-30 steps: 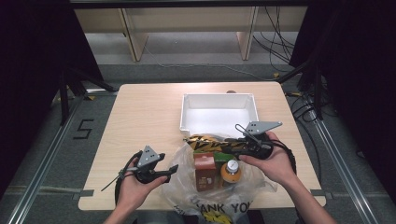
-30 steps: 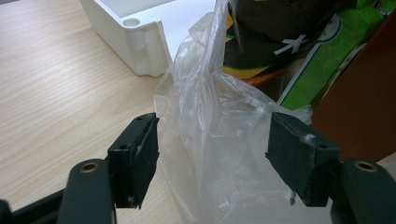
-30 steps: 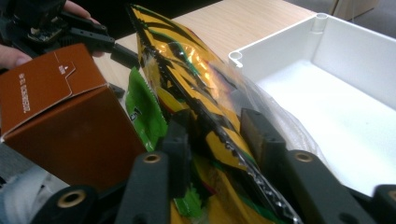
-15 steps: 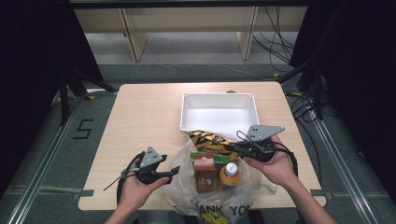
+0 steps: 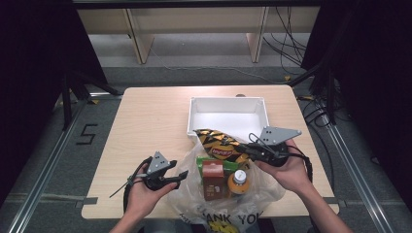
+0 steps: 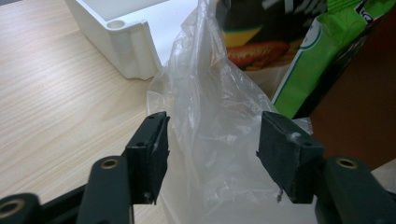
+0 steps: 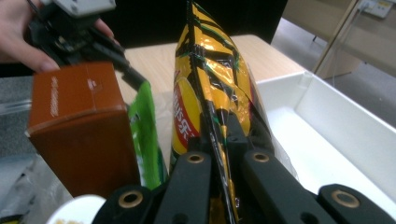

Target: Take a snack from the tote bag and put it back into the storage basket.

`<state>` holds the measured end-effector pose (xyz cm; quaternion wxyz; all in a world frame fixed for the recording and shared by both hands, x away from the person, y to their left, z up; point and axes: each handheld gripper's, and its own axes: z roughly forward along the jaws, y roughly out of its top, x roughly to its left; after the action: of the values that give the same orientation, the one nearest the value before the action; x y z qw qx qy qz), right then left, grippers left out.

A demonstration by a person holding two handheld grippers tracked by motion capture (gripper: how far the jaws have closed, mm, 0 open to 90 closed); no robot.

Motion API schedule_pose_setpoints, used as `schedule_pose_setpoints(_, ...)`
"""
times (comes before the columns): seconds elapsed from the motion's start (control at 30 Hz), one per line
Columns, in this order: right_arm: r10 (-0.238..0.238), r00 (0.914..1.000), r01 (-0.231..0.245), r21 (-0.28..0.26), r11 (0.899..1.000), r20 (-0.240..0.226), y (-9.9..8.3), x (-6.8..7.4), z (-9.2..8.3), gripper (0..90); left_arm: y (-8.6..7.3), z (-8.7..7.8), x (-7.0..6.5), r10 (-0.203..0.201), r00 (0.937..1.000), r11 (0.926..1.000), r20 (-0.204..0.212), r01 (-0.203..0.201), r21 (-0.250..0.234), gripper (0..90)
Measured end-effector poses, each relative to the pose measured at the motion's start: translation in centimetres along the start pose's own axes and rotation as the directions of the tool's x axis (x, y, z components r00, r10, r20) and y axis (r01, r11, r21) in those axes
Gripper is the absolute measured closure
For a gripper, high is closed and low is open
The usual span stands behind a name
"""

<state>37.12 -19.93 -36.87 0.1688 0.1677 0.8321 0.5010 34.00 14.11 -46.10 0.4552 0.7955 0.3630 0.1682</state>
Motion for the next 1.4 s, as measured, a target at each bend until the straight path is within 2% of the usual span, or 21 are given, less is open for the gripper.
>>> schedule_pose_setpoints(0.1, 0.001, 0.9999, -0.001, -0.010, 1.000, -0.012, 0.6, 0.0, -0.3, 90.0, 0.1, 0.2, 0.0, 0.002, 1.0000, 1.0000, 0.002, -0.002, 0.004, 44.7)
schedule_pose_setpoints(0.17, -0.008, 1.0000, 0.008, -0.034, 0.999, 0.002, 0.8, -0.1, -0.4, 90.0, 0.1, 0.2, 0.0, 0.005, 1.0000, 1.0000, 0.003, -0.005, 0.001, 45.1)
schedule_pose_setpoints(0.2, 0.019, 0.9998, -0.019, -0.028, 0.999, -0.009, 0.9, -0.1, -0.6, 90.0, 0.1, 0.2, 0.0, 0.004, 1.0000, 1.0000, 0.002, -0.004, -0.003, 45.4)
schedule_pose_setpoints(0.23, 0.006, 1.0000, -0.006, -0.048, 0.999, -0.005, 0.9, -0.3, -0.6, 90.0, 0.2, 0.3, 0.1, 0.001, 1.0000, 1.0000, 0.001, -0.001, -0.006, 45.8)
schedule_pose_setpoints(0.33, 0.022, 0.9998, -0.021, -0.083, 0.996, 0.002, 1.1, -0.5, -0.9, 90.0, 0.3, 0.3, 0.3, 0.031, 0.9995, 0.9995, -0.001, -0.031, 0.008, 47.1)
schedule_pose_setpoints(0.37, 0.033, 0.9993, -0.035, -0.077, 0.996, -0.015, 1.2, -0.4, -1.0, 90.0, 0.3, 0.4, 0.2, 0.019, 0.9998, 0.9998, 0.001, -0.019, -0.006, 48.0)
schedule_pose_setpoints(0.43, 0.042, 0.9991, -0.041, -0.096, 0.995, 0.001, 1.4, -0.3, -1.1, 90.0, 0.4, 0.4, 0.2, 0.017, 0.9998, 0.9998, 0.005, -0.017, -0.009, 49.1)
schedule_pose_setpoints(0.5, 0.032, 0.9992, -0.035, -0.108, 0.994, -0.025, 1.6, -0.5, -1.1, 90.0, 0.4, 0.5, 0.1, 0.009, 0.9999, 0.9999, 0.007, -0.009, -0.010, 49.4)
schedule_pose_setpoints(0.6, 0.038, 0.9993, -0.038, -0.126, 0.991, 0.004, 1.9, -0.4, -1.4, 90.0, 0.3, 0.6, 0.2, 0.007, 0.9999, 0.9999, 0.011, -0.007, -0.011, 49.5)
schedule_pose_setpoints(0.67, 0.012, 0.9998, -0.010, -0.132, 0.991, 0.013, 2.1, -0.5, -1.7, 90.0, 0.2, 0.6, 0.2, 0.005, 1.0000, 0.9999, 0.004, -0.005, -0.011, 49.7)
schedule_pose_setpoints(0.7, 0.028, 0.9996, -0.029, -0.137, 0.990, -0.006, 2.2, -0.4, -1.7, 90.0, 0.2, 0.6, 0.2, 0.002, 1.0000, 0.9999, 0.002, -0.002, -0.014, 49.8)
schedule_pose_setpoints(0.73, 0.013, 0.9998, -0.010, -0.144, 0.990, 0.017, 2.3, -0.5, -1.9, 90.0, 0.2, 0.6, 0.3, 0.013, 0.9999, 0.9998, 0.005, -0.013, -0.017, 49.9)
schedule_pose_setpoints(0.77, 0.027, 0.9994, -0.024, -0.146, 0.989, 0.019, 2.4, -0.4, -2.0, 90.0, 0.3, 0.6, 0.2, 0.012, 0.9999, 0.9998, 0.005, -0.012, -0.019, 50.1)
schedule_pose_setpoints(0.9, 0.050, 0.9988, -0.050, -0.183, 0.982, -0.005, 2.8, -0.5, -2.3, 90.0, 0.4, 0.5, 0.2, 0.014, 0.9999, 0.9995, -0.002, -0.014, -0.030, 50.4)
schedule_pose_setpoints(0.97, 0.066, 0.9978, -0.064, -0.196, 0.979, 0.006, 3.1, -0.4, -2.6, 90.0, 0.4, 0.5, 0.2, 0.014, 0.9999, 0.9994, -0.002, -0.014, -0.031, 50.5)
schedule_pose_setpoints(1.0, 0.046, 0.9988, -0.041, -0.204, 0.978, 0.018, 3.2, -0.6, -2.7, 90.0, 0.4, 0.6, 0.3, 0.018, 0.9998, 0.9993, 0.004, -0.018, -0.033, 50.5)
schedule_pose_setpoints(1.13, 0.069, 0.9976, -0.067, -0.219, 0.973, 0.002, 3.8, -0.2, -3.0, 90.0, 0.3, 0.7, 0.2, 0.015, 0.9998, 0.9994, 0.009, -0.015, -0.030, 50.5)
schedule_pose_setpoints(1.17, 0.046, 0.9986, -0.039, -0.233, 0.972, 0.027, 3.9, -0.4, -3.0, 90.0, 0.3, 0.7, 0.2, 0.008, 0.9999, 0.9995, 0.009, -0.008, -0.029, 50.5)
schedule_pose_setpoints(1.27, 0.096, 0.9953, -0.095, -0.232, 0.968, -0.005, 4.3, -0.2, -3.6, 90.0, 0.4, 0.6, 0.2, 0.029, 0.9996, 0.9993, -0.001, -0.029, -0.024, 50.4)
schedule_pose_setpoints(1.3, 0.072, 0.9970, -0.063, -0.253, 0.965, 0.027, 4.4, -0.4, -3.7, 90.0, 0.4, 0.7, 0.2, 0.028, 0.9996, 0.9993, 0.003, -0.028, -0.025, 50.4)
schedule_pose_setpoints(1.4, 0.090, 0.9958, -0.084, -0.253, 0.964, 0.013, 4.5, -0.3, -3.8, 90.0, 0.3, 0.8, 0.1, 0.017, 0.9999, 0.9996, -0.003, -0.017, -0.024, 50.4)
